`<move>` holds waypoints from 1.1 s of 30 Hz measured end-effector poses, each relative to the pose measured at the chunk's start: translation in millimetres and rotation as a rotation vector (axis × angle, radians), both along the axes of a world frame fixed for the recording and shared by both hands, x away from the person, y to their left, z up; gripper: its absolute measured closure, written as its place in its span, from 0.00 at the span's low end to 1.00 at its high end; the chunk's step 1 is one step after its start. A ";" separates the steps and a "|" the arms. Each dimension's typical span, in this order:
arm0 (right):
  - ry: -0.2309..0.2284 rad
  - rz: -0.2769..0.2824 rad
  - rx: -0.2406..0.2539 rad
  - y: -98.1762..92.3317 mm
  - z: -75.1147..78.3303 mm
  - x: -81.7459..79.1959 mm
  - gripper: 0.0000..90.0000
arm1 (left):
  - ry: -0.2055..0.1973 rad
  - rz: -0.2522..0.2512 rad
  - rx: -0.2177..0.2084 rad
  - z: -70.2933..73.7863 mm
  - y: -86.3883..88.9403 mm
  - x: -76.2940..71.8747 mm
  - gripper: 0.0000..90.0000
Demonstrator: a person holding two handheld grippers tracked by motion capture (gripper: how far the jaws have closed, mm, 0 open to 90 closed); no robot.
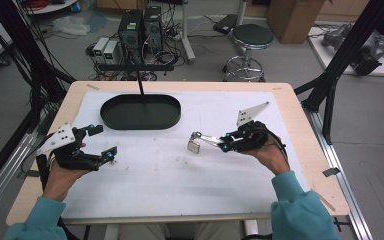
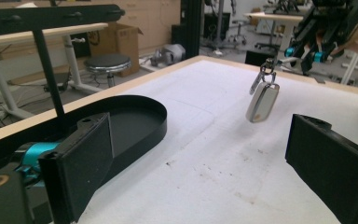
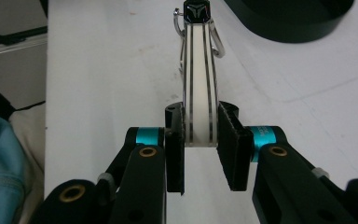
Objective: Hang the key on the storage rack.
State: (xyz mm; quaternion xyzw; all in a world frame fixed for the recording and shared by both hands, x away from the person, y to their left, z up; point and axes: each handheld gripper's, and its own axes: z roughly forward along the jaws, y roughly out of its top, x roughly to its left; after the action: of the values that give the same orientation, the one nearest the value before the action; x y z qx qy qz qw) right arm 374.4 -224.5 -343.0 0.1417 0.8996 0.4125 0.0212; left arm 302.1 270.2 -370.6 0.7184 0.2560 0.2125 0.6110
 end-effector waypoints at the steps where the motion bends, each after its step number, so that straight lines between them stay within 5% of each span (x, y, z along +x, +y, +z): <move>1: 0.008 0.003 0.007 2.8 1.1 0.3 0.83 | -0.003 -0.006 0.005 2.1 -1.1 1.3 0.08; 14: -0.021 0.095 0.028 30.2 18.4 7.5 0.83 | -0.030 -0.163 0.072 29.4 -22.4 20.4 0.06; 21: -0.024 0.130 0.015 43.5 24.6 8.3 0.83 | -0.027 -0.224 0.148 45.6 -41.5 32.4 0.06; 33: -0.012 0.173 0.007 56.6 26.1 8.6 0.83 | 0.022 -0.361 0.240 64.7 -69.2 49.6 0.06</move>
State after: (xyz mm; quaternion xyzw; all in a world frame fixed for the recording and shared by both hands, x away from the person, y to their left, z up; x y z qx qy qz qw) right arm 383.0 -167.9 -316.9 0.0610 0.9069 0.4167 -0.0099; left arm 351.6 201.0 -305.9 0.8226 0.1026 0.1205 0.5462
